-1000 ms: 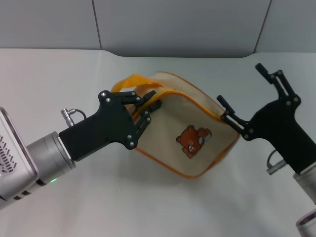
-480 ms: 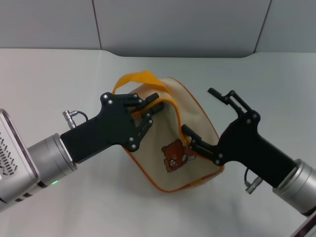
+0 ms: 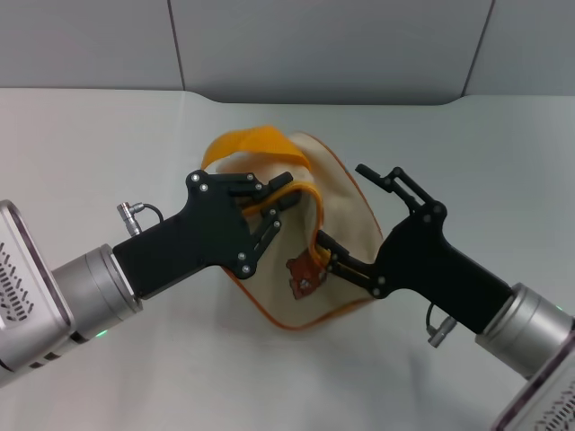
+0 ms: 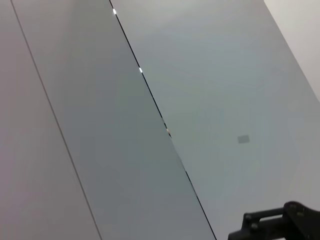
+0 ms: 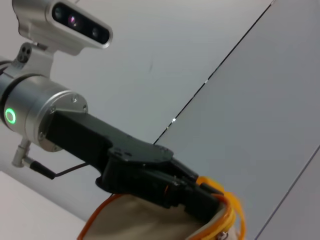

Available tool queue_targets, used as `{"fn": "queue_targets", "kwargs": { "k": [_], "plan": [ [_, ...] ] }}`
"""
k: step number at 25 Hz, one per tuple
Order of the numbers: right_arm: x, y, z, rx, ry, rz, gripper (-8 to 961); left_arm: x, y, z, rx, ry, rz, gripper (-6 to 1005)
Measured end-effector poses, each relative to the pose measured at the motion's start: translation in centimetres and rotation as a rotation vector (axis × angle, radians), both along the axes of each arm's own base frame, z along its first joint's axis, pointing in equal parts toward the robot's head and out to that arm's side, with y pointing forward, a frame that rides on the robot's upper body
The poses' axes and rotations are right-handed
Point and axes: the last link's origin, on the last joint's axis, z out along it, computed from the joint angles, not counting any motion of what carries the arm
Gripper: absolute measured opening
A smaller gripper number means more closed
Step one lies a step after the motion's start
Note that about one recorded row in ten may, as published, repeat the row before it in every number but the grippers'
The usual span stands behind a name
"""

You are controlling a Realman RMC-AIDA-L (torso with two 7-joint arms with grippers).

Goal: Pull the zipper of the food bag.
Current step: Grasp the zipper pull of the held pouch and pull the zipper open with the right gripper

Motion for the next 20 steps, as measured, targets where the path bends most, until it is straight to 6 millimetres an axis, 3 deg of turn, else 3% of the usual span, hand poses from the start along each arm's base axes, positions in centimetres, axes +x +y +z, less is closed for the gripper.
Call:
{"fn": "queue_targets", "kwargs": {
  "k": [15,20],
  "plan": [
    [-0.84,0.43,-0.60,-0.013,0.038,-0.041,831,0.00,-0.13,0.05,-0.001,-0.006,-0.003,98],
    [-0.87,0.37,-0.65,-0.011,0.036,-0.038,727,0.02,-0.13,0.05,-0.001,-0.005,-0.004,97]
  ]
}}
